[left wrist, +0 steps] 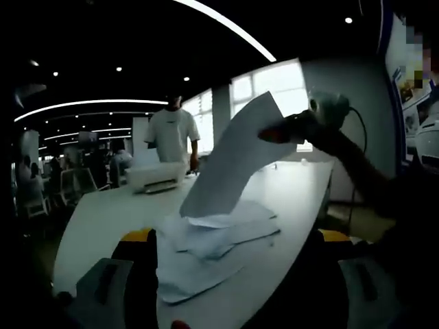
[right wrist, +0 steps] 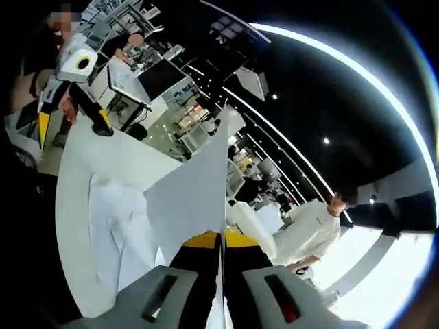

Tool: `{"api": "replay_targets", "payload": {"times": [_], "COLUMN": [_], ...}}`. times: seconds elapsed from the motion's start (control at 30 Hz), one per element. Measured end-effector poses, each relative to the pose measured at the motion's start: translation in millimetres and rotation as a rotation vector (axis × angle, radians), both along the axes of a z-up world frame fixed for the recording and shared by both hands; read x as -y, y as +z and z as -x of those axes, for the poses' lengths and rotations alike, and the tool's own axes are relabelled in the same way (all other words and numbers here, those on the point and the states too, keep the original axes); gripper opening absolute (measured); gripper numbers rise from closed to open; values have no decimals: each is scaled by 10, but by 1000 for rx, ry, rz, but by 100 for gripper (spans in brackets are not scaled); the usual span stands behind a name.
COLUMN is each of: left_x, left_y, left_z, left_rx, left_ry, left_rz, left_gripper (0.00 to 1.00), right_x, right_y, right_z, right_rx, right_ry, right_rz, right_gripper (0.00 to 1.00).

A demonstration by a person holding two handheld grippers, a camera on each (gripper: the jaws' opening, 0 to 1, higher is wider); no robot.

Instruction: Organize the stack of printing papers by aligning and flattening the scattered papers on the table

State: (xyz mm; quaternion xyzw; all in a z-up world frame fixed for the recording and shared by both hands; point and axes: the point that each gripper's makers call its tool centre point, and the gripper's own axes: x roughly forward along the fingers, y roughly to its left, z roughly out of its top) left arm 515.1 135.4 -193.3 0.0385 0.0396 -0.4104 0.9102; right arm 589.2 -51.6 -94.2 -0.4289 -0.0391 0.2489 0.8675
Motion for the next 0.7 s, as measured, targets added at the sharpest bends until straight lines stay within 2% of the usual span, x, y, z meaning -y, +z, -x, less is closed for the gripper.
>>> {"api": "replay_targets", "payload": {"times": [0.13, 0.4, 0.7], "left_x": [7, 20, 40], "left_y": [-8, 7, 25], "left_z": [-5, -12, -12], "left_rx": [-4, -2, 4], "left_ry": [-3, -4, -3], "left_rz": [-8, -7, -10], "left_gripper": [97, 97, 97], "right_x": [-19, -59, -168], "right_y": [81, 103, 166], "right_z": [46, 126, 313], "right_rx": [14, 22, 36], "right_ry": [14, 34, 86], "right_rz": [1, 16, 19], "right_gripper": [0, 0, 0]}}
